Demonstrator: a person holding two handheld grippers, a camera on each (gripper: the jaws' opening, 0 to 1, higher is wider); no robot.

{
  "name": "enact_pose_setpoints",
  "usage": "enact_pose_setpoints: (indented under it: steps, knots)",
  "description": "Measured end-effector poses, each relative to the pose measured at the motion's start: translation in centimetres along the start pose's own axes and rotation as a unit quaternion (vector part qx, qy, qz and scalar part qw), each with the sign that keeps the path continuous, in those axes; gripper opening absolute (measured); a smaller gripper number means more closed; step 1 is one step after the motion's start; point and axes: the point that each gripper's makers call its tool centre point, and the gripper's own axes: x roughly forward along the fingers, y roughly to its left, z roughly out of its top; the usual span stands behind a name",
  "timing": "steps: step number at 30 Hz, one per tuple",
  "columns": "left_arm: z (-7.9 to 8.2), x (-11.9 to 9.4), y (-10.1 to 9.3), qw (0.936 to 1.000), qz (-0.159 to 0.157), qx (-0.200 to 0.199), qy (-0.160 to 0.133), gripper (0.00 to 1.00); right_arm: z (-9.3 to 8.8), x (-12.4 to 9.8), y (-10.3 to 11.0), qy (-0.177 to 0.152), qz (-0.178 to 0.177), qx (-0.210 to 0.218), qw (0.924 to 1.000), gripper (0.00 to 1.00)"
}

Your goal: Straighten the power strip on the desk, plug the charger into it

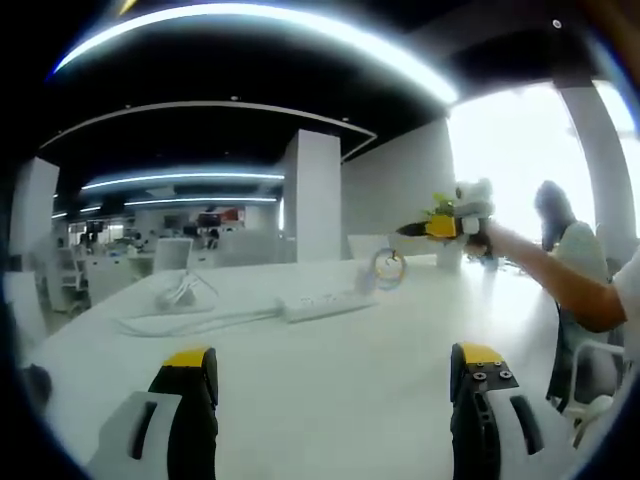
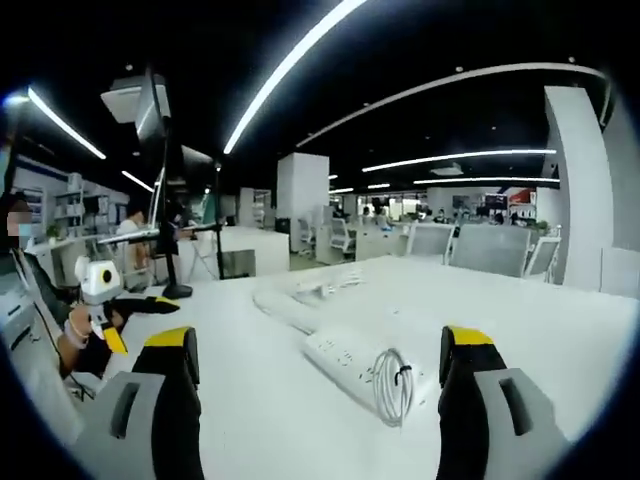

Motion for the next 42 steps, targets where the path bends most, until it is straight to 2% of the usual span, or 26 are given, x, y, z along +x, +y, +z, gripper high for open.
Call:
enact_pose_setpoints:
  steps: [3,8,13,23,33,37,42]
  knots:
    - [0.0,0.0,0.1,1.0,0.0,0.0,0.0,0.99,-0.1,-0.5,0.2,-0.004,-0.013,-0.01,0.9999,1.0]
    - [0.0,0.0,0.2,1.0,0.001,0.0,0.0,0.99,0.4,-1.6,0.8,-0.034,-0.029,0.006,0.999,1.0]
    - [0.0,-0.1,0.5,1.0,0.002,-0.001,0.0,0.99,-0.5,-2.5,1.1,-0.02,-0.047,0.0,0.9987,1.0]
    - [-0.3,0.1,0.6,1.0,0.003,-0.001,0.004,0.99,0.0,-5.0,1.7,-0.044,-0.069,0.005,0.9966,1.0]
    - [-0.2,0.2,0.8,1.0,0.004,-0.002,0.002,0.99,-0.9,-7.1,2.6,-0.053,-0.096,0.003,0.9939,1.0]
    - [-0.2,0.1,0.9,1.0,0.005,-0.002,0.001,0.99,-0.6,-8.3,2.5,-0.071,-0.116,0.008,0.9907,1.0]
    - [-0.2,0.2,0.9,1.0,0.005,-0.001,0.002,0.99,-0.9,-9.2,2.4,-0.071,-0.142,0.008,0.9872,1.0]
